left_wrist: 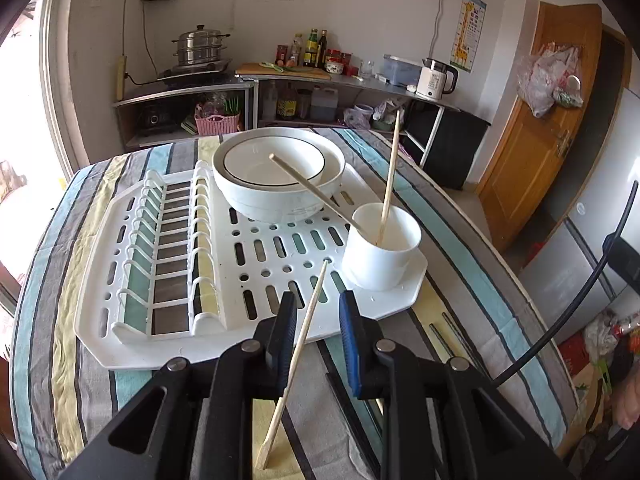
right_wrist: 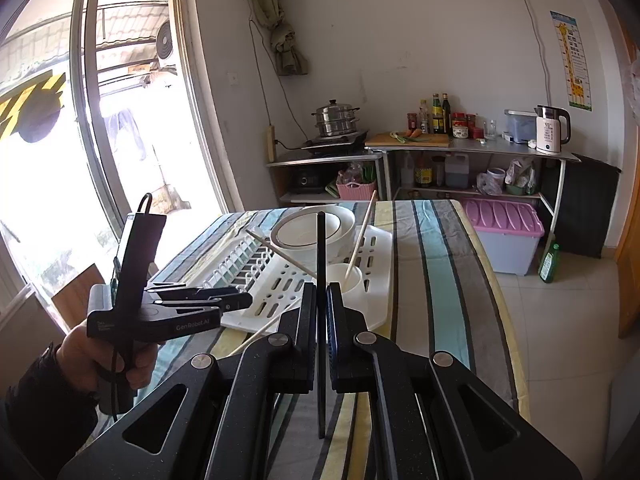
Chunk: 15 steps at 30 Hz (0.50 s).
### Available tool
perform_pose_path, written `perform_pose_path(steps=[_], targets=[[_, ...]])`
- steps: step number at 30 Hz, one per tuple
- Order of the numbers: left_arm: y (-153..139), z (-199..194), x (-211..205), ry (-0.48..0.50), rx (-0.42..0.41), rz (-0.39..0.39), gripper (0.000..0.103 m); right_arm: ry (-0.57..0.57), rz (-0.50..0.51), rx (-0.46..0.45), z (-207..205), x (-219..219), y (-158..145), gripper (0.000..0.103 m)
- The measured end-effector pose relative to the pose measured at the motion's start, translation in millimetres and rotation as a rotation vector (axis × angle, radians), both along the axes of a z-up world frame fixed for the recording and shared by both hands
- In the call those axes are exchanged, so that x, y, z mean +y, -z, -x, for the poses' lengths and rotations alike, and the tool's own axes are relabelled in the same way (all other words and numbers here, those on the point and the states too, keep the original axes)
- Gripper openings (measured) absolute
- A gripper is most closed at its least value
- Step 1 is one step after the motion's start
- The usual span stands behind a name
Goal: Organize utensils
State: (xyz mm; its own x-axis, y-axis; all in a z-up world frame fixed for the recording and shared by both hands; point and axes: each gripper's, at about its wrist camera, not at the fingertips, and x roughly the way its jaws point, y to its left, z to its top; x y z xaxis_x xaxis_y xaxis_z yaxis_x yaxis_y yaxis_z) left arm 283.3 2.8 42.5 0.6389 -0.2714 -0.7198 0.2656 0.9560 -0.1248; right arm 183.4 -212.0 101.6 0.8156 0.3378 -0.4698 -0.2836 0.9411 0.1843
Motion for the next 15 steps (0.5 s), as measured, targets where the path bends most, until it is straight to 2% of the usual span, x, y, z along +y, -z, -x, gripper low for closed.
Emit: perform_pose_path(steps=[3,8,15], targets=[[12,-10,-14,0.049,0.010,-0.082,0.030,-0.001,0.003,0.003,-4,0,1,0.005],[32,-28,-36,0.113,0.037,-0.208,0.030,-0.004,0.004,0.004,-9,-1,3,0.005],[49,-48,-51,0.145,0.084,-0.264,0.030,-0.009,0.002,0.006,-15,-2,4,0.005]])
